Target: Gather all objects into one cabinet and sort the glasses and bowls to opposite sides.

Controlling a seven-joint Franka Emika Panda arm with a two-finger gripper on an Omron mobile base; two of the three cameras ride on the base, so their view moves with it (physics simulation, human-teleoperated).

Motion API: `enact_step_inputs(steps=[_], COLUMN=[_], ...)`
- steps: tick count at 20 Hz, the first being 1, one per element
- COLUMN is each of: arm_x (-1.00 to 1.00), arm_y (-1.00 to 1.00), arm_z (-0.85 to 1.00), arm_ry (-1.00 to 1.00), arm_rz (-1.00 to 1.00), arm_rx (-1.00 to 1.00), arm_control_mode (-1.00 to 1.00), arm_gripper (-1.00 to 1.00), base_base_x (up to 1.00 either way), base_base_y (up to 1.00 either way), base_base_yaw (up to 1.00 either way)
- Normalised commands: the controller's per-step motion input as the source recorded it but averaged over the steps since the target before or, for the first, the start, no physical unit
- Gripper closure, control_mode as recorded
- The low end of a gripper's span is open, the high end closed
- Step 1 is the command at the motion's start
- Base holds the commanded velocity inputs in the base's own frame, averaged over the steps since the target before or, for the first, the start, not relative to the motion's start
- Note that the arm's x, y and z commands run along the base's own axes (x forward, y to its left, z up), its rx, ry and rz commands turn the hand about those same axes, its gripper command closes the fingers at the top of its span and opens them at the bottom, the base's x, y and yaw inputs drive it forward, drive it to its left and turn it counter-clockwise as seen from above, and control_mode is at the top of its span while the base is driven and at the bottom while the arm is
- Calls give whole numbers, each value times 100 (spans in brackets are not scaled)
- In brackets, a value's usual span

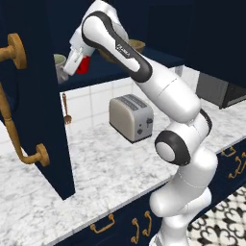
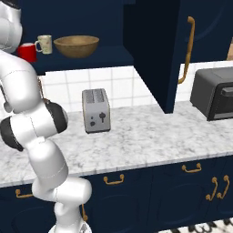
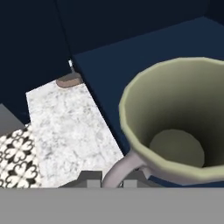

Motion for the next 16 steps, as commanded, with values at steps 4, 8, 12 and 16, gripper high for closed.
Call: enact_step_inputs(steps=[4, 8, 12, 16], arm_x=[68, 75, 0, 0], arm_y=[0, 7, 6, 40], arm_z=[0, 0, -1, -15], arm_ry=[-1, 0, 1, 11], arm_rz=[-1, -3, 1, 7], arm_rx=[-2, 0, 0, 0], arm_control_mode=[-100, -100, -100, -100], arm_gripper=[100, 100, 100, -100], base_base_x=[0, 0, 0, 0], base_base_y=[0, 0, 0, 0], base_base_yaw=[0, 0, 0, 0])
